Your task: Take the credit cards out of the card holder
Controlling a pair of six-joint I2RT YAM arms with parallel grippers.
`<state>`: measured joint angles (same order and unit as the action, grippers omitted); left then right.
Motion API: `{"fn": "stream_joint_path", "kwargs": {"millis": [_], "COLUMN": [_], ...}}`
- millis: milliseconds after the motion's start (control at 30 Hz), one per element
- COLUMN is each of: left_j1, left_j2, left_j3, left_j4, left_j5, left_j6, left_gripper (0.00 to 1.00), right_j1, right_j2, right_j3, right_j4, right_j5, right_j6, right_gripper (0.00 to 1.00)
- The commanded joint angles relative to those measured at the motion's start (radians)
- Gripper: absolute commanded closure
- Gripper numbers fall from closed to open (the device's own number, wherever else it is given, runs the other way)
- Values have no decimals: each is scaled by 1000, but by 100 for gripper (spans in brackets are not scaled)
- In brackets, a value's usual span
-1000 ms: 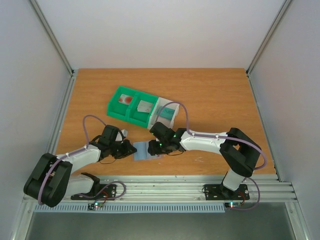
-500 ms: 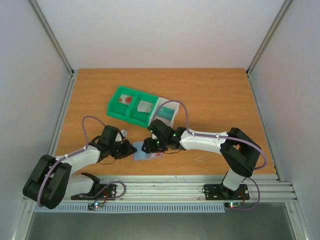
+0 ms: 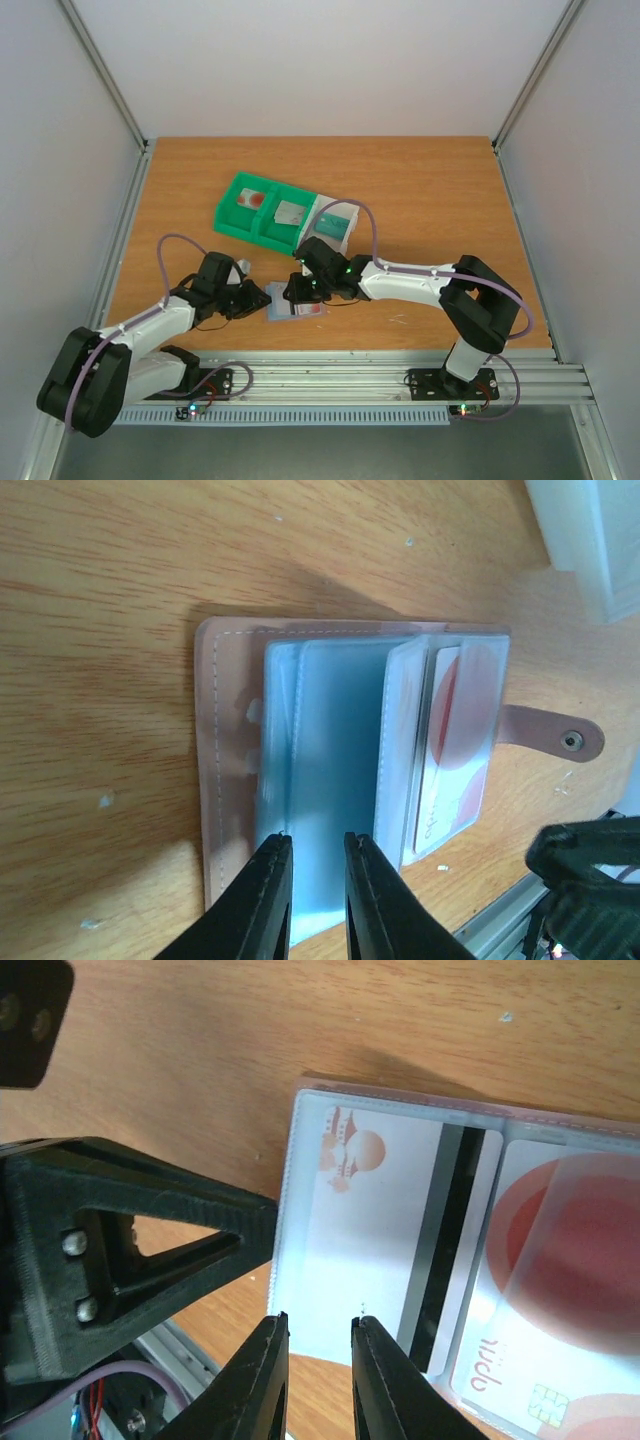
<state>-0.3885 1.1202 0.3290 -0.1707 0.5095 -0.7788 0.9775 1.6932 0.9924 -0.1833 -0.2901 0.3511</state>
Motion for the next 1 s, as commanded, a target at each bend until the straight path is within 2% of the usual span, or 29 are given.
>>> {"fn": "stream_joint_path", "kwargs": {"millis": [0, 100, 300, 467, 600, 700, 800, 967], "left_j1": [-4, -5, -4, -4, -4, -4, -4, -5], "left_j2": [-32, -55, -96, -190, -188, -129, -60, 3], "left_j3": [2, 3, 41, 80, 72, 63, 53, 49], "left_j4": [20, 24, -42, -160, -150, -89, -31, 1], "left_j5": [38, 46, 48, 0, -15, 8, 29, 24], "left_j6": [-20, -40, -39, -31, -15, -9, -7, 2], "left_gripper": [82, 80, 79, 73, 72, 75, 84, 94], "right_j1": [7, 7, -18, -43, -44, -46, -54, -79], "right_j2": [27, 25, 48, 65, 91, 105, 116, 125], "right_j3": [-4, -1, -10, -33, -8, 3, 0, -39], "right_j4": [-18, -35, -35, 9, 13, 12, 23, 87], "right_j5": [48, 70, 80, 42, 13, 12, 2, -47], "right_j6": [-3, -24, -31, -13, -18, -18, -20, -15], "right_gripper": [81, 77, 76, 76, 76, 77, 77, 77]}}
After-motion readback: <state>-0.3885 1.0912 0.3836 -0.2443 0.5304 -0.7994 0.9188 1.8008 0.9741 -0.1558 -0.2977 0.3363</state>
